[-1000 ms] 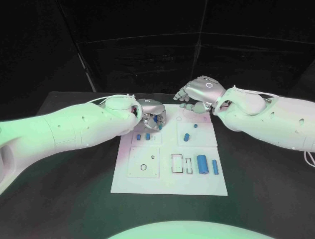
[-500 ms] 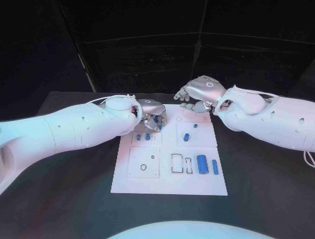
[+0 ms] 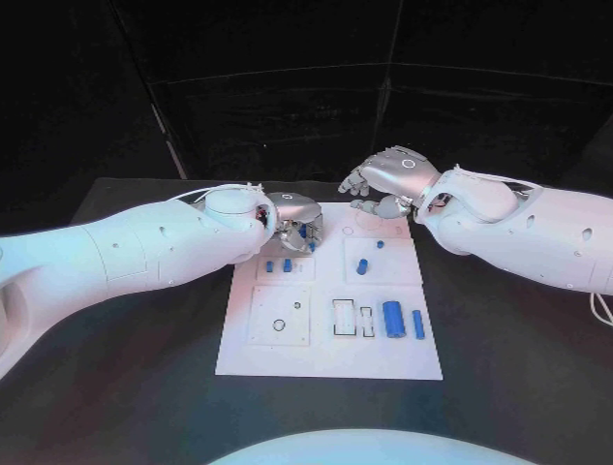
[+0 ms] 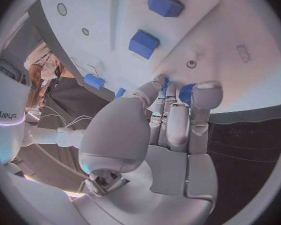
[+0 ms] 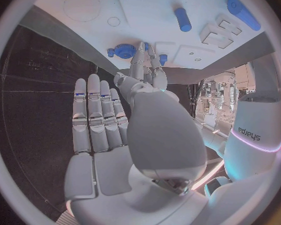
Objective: Assemble the parts on the task board
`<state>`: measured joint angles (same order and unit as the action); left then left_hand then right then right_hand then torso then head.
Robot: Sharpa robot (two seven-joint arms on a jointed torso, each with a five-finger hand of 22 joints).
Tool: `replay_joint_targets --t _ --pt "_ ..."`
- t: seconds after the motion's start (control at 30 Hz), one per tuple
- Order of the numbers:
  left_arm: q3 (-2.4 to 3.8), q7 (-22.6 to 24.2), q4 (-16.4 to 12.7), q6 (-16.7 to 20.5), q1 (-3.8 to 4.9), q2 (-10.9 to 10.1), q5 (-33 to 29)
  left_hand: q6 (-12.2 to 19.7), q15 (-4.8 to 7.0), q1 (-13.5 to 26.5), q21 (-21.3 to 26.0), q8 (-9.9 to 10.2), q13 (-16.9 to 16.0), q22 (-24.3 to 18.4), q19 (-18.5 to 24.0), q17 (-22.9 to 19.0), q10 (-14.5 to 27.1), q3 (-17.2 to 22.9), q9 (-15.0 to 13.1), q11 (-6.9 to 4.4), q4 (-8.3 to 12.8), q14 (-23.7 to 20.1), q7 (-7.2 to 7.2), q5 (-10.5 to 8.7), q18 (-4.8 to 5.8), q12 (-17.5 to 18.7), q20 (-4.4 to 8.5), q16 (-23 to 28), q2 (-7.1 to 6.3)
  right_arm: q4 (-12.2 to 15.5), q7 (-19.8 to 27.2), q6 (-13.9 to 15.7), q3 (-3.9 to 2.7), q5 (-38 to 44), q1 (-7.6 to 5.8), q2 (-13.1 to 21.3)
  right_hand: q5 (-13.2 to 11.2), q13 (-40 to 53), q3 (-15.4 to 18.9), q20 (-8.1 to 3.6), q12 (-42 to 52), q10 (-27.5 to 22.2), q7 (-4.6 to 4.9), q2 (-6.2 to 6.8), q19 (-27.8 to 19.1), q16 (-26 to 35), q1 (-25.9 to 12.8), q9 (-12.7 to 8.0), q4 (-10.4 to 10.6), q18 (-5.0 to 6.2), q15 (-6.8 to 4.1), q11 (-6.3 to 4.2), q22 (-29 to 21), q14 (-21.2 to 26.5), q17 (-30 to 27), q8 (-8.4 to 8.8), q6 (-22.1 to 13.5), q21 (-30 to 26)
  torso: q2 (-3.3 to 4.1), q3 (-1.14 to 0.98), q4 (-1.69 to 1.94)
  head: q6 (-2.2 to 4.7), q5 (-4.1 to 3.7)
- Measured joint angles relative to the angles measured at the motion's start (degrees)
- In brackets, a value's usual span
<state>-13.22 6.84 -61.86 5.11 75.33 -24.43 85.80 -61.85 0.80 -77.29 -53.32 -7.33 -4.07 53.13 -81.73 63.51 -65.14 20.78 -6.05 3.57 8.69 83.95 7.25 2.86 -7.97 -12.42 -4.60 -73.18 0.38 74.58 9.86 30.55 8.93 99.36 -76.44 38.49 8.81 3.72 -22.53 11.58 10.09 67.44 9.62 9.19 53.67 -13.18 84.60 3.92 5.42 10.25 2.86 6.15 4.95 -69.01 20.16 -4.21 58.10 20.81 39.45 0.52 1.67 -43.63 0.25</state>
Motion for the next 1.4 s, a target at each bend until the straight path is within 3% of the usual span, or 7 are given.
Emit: replay_joint_targets --t 0.33,0.57,0.87,1.03,1.4 --pt "0.00 0.50 -0.10 0.53 -0.17 -0.29 -0.04 -0.23 0.00 0.44 -0.40 0.02 0.18 0.48 0.00 -0.17 -0.28 0.68 -0.10 0.11 -0.07 0.00 0.05 -0.04 -0.01 0.40 0.00 0.00 0.50 -0.38 -0.17 -0.17 0.00 -0.18 0.00 -0.09 0.00 0.00 -0.16 0.00 0.00 0.00 0.00 0.23 0.00 0.00 -0.24 0.00 0.16 0.00 0.00 0.00 0.00 0.00 0.00 0.00 0.00 0.00 -0.03 0.00 0.04 0.27 -0.25" --pt "0.06 1.07 -1.41 1.60 -0.37 -2.18 -0.67 -0.42 0.00 0.10 -1.27 0.39 0.33 1.31 -0.20 -0.17 -0.49 1.39 0.07 0.33 0.64 0.00 0.24 -0.04 -0.01 1.44 0.20 0.00 0.16 -0.42 -0.28 -0.42 0.00 -0.61 0.00 0.14 0.00 0.01 -0.16 0.00 0.01 0.00 0.00 0.23 0.00 0.00 -0.24 0.00 0.16 0.00 0.00 0.00 -0.01 0.00 -0.06 0.00 0.00 0.00 -0.03 0.01 0.07 0.30 -0.19" --pt "3.34 1.54 -4.42 3.42 -0.30 -5.34 -2.46 -0.52 0.00 0.10 -1.27 0.45 0.32 1.60 -0.20 -0.12 -0.69 1.54 0.18 0.54 0.80 0.00 0.34 -0.04 -0.01 1.67 0.20 -0.22 0.16 -0.74 -0.65 -1.05 0.00 -1.58 0.00 0.47 0.00 0.01 -0.56 0.21 -0.21 0.00 0.18 0.23 -0.21 0.00 -0.24 0.01 0.56 0.00 0.00 0.00 -0.01 0.00 -0.09 0.00 0.18 0.00 -0.04 0.01 0.13 0.51 0.14" --pt "3.88 1.78 -6.75 4.32 -0.32 -7.75 -3.13 -0.52 0.00 0.35 -1.62 0.45 0.32 1.77 -0.20 -0.12 -0.91 1.77 0.20 0.32 1.03 0.00 0.34 -0.04 -0.01 1.67 0.20 -0.22 -0.09 -0.67 -1.05 -1.51 0.00 -1.86 -0.01 0.52 0.00 0.01 -0.56 0.21 -0.22 0.01 0.18 0.23 -0.21 0.00 -0.24 0.01 0.56 0.00 0.00 0.00 -0.01 0.00 -0.11 -0.01 0.18 0.00 -0.04 0.01 0.08 0.61 0.19" --pt "4.05 1.61 -8.33 3.68 -0.36 -11.42 -3.87 -0.72 0.00 0.61 -1.60 0.50 0.30 1.93 -0.19 -0.12 -1.11 1.77 0.21 0.52 1.04 0.00 0.54 -0.04 0.00 1.90 0.20 -0.22 -0.35 -0.75 -1.72 -2.19 0.00 -1.97 -0.01 0.60 0.00 0.01 -0.72 0.20 -0.22 -0.19 0.18 0.45 -0.20 0.21 -0.46 0.01 0.72 0.00 0.00 0.19 -0.01 0.00 -0.11 -0.01 0.18 0.00 -0.01 0.01 0.09 0.54 0.38"
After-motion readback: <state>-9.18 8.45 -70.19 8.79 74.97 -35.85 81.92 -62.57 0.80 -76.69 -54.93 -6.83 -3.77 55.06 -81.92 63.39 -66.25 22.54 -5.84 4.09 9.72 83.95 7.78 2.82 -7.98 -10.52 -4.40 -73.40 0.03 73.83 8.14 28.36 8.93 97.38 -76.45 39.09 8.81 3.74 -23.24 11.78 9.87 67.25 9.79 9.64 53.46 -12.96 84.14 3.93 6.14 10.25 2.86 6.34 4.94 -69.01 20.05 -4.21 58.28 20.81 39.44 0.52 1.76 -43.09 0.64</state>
